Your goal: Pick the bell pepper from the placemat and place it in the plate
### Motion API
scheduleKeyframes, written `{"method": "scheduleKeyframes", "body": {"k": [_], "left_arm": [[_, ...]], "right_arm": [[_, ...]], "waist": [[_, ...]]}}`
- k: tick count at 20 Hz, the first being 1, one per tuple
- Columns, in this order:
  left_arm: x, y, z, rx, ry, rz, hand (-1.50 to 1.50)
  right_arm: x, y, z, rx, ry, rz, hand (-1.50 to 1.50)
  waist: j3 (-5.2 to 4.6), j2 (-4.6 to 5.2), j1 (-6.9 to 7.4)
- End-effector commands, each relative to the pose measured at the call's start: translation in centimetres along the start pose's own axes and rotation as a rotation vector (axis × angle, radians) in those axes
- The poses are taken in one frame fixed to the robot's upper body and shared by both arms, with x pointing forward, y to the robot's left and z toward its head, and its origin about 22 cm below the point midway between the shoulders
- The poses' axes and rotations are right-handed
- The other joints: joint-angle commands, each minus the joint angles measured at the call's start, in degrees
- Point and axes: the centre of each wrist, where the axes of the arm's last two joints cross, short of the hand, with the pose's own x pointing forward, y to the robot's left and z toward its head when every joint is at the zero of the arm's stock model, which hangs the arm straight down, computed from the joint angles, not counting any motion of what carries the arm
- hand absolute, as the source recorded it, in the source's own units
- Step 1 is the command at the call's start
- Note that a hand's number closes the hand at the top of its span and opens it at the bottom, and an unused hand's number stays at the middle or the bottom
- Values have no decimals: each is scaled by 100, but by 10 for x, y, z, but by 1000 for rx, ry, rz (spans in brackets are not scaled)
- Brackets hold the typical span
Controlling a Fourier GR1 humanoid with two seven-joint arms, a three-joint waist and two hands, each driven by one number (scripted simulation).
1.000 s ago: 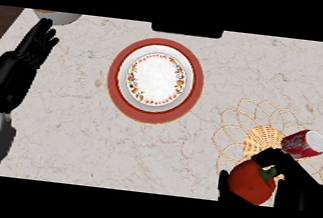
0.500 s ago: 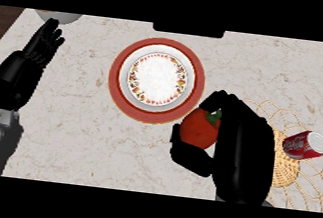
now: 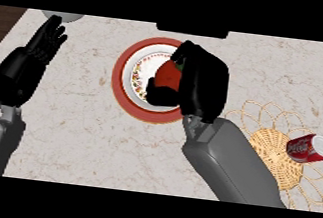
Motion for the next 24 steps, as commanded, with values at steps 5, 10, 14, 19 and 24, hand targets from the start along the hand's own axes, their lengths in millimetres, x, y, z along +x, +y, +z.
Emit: {"method": "scheduleKeyframes", "body": {"k": [5, 10, 14, 19, 24], "left_arm": [[4, -1, 2, -23, 4, 5, 0], [6, -2, -3, -3, -4, -6, 0], [-2, -4, 7, -52, -21, -4, 0], [4, -19, -10, -63, -26, -14, 0], [17, -20, -16, -63, -48, -5, 0]], "right_arm": [[18, 44, -50, 3, 122, -1, 150], [4, 64, -78, 36, 132, 52, 150], [-30, 82, -85, 41, 232, 8, 150], [-28, 83, -90, 52, 276, -86, -150], [-32, 80, -95, 29, 214, -229, -150]], "waist": [[0, 13, 119], [1, 31, 125], [1, 95, 311], [4, 144, 429], [12, 167, 464]]}}
